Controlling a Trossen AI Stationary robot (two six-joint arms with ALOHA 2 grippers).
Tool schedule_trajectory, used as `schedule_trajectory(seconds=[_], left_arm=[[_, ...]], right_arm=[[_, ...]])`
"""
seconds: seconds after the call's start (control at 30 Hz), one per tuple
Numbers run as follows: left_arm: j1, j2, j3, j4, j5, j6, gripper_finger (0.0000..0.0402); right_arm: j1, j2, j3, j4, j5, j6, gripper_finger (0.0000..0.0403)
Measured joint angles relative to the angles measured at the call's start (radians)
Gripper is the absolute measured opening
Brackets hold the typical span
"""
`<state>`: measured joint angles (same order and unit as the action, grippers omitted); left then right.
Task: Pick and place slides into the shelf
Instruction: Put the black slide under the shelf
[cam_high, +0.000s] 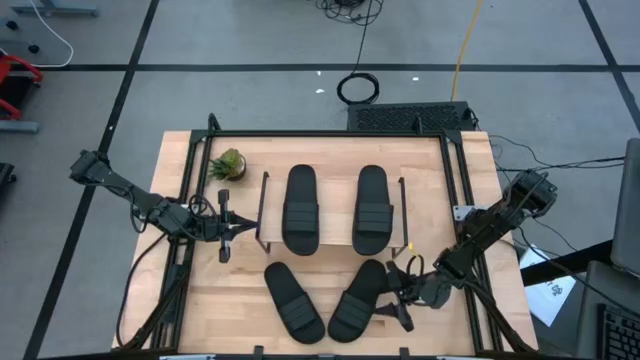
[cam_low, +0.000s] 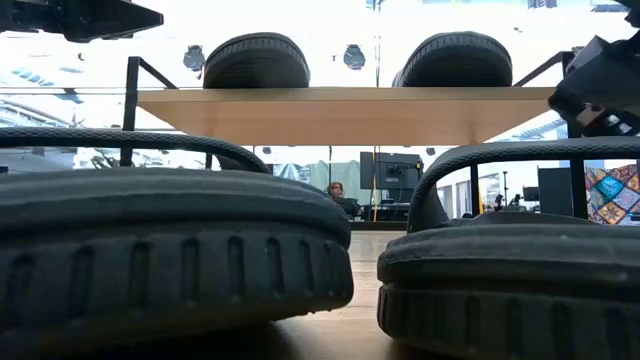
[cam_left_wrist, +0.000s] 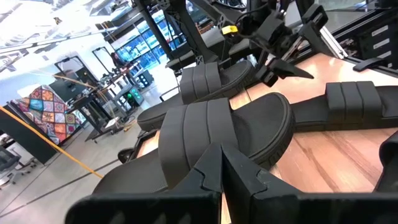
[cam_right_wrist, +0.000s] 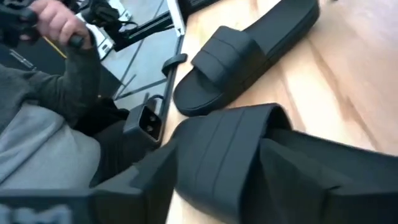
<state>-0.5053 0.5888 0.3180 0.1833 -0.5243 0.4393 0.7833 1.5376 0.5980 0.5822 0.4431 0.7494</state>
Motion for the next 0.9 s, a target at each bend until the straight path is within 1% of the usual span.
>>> schedule_trajectory(seconds=[0.07,0.17,0.37,0.6,0.77,0.9], left_arm=[[0.000,0.000,0.000,0.000,0.000,0.000,0.0008],[0.000,0.000,0.000,0.000,0.000,-0.007,0.0008],[0.000,0.000,0.000,0.000,0.000,-0.015,0.0008],[0.000,0.000,0.000,0.002,0.001,-0.015,0.0008],[0.000,0.000,0.000,0.005,0.009,-0.015,0.0008],[0.000,0.000,0.000,0.005,0.010,-0.021,0.0008]], right_arm=[[0.004,0.008,0.000,0.006,0.001,0.002,0.0257],[0.006,0.039,0.001,0.005,0.002,0.030,0.0271],[-0.006,0.150,0.007,0.017,-0.002,0.104,0.0274],[-0.019,0.219,0.061,0.034,-0.006,0.095,0.0274],[-0.036,0.251,0.099,0.004,-0.005,0.076,0.0260],[-0.045,0.275,0.113,0.006,-0.009,0.068,0.0228]])
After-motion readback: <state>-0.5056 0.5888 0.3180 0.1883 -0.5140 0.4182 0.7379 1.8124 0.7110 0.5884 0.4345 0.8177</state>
